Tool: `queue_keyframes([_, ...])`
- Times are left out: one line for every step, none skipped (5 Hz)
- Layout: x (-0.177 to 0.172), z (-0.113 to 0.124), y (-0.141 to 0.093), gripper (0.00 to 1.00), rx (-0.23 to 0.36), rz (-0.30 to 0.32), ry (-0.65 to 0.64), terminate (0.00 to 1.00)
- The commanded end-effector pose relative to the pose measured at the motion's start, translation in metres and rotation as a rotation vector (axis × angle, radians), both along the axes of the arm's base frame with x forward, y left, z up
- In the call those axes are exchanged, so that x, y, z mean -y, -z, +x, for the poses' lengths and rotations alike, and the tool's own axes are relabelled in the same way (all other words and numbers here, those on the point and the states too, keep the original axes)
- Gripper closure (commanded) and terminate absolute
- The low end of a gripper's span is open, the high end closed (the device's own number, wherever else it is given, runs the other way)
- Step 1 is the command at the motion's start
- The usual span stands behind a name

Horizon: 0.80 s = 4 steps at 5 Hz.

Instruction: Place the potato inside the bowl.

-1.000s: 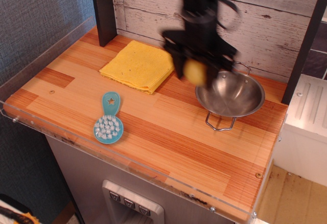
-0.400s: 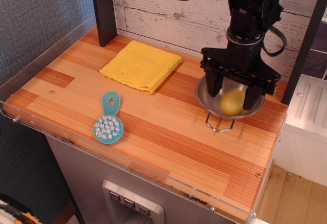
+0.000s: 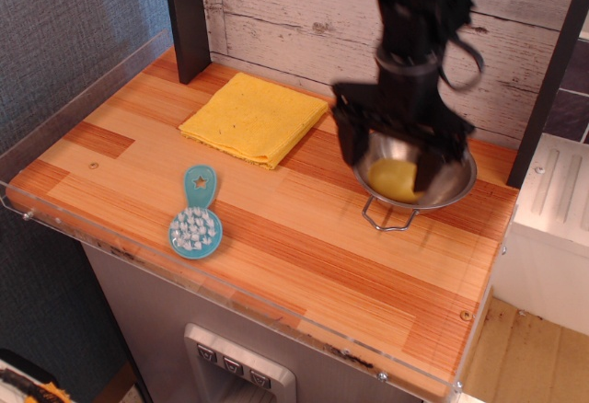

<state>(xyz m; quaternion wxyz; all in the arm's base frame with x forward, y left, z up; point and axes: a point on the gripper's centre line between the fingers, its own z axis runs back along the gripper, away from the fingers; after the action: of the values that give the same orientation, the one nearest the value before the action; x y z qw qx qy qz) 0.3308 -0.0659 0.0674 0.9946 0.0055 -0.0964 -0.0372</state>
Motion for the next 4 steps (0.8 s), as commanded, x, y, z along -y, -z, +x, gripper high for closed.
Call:
queue_keyframes([-0.069,-0.073,-0.073,0.0,0.108,0.061,-0.07,0.0])
queue_keyframes([-0.089,-0.088,-0.084,0.0,0.122,0.084,-0.047,0.0])
queue_keyframes([-0.12,-0.099,-0.076,0.0,0.061,0.069,-0.094,0.0])
queue_keyframes([-0.132,-0.094,-0.055,0.0,-0.056,0.005,-0.086,0.0])
